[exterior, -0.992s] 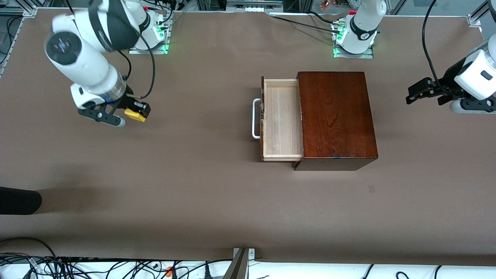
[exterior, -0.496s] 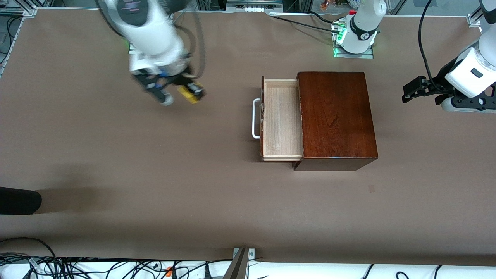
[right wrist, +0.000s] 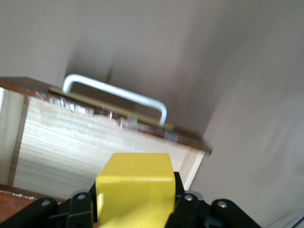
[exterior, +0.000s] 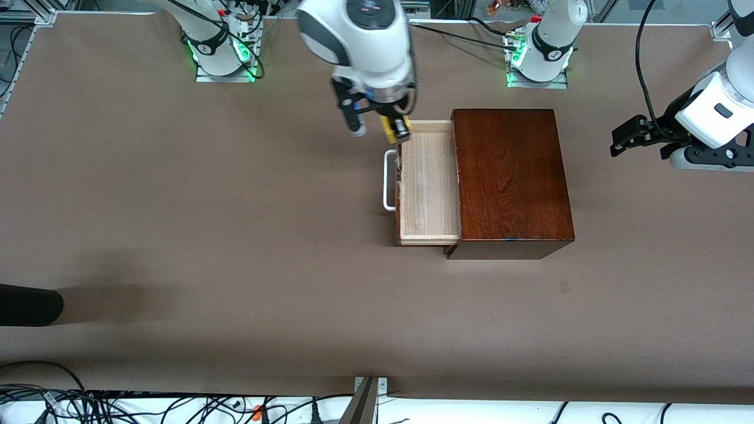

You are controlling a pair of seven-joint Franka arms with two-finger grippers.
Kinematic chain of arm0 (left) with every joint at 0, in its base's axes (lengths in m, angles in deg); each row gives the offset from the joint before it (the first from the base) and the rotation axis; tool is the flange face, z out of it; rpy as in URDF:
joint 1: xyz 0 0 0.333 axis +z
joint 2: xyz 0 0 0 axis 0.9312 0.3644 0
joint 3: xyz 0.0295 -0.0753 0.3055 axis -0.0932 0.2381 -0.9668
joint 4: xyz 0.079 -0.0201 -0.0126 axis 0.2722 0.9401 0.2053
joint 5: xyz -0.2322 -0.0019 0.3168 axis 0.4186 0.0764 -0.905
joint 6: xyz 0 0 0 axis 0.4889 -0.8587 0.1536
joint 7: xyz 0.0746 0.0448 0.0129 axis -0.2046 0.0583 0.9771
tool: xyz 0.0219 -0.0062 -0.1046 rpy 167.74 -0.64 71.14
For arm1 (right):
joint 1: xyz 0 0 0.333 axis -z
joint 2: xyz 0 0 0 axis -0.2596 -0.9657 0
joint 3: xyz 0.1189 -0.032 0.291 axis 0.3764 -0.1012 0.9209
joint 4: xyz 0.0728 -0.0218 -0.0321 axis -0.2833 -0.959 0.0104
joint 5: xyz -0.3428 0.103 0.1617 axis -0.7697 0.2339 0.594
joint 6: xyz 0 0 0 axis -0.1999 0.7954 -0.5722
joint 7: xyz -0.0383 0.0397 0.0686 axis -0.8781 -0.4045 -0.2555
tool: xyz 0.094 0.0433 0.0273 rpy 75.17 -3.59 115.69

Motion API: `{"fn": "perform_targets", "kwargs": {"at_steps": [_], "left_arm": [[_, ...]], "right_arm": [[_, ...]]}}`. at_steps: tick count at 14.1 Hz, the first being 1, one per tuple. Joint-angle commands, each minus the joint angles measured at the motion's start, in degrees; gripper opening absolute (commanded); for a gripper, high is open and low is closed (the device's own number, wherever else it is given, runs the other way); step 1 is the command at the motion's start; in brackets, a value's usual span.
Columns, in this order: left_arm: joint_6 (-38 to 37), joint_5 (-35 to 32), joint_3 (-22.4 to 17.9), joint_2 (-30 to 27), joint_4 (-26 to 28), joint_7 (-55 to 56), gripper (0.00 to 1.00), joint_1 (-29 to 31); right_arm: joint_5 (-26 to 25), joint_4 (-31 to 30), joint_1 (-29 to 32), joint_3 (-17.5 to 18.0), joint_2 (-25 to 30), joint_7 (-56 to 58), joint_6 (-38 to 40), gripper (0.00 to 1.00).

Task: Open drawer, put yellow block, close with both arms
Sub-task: 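Carry the yellow cube over the open drawer with the right gripper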

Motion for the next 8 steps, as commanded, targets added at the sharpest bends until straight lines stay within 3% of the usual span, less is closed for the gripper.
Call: {"fn": "perform_targets", "kwargs": {"at_steps": [1, 4, 8], "left_arm": [[-1.3, -1.32, -0.16, -0.23, -0.98, -0.77, 1.0, -0.57], [-1.3, -1.4, 0.01, -0.32, -1.07, -0.77, 1.0, -0.84], [-1.3, -1.4, 0.01, -0.23, -1.07, -0.77, 1.0, -0.84]], "right_arm": [[-1.4, 8.37, -3.57, -1.24, -7.93, -9.91, -1.59, 0.0], [-1.4, 8.37, -6.65, -4.75, -11.97, -15.99, -5.47, 0.0], [-1.4, 8.37, -9.12, -8.36, -15.06, -16.09, -8.55, 0.0]]}}
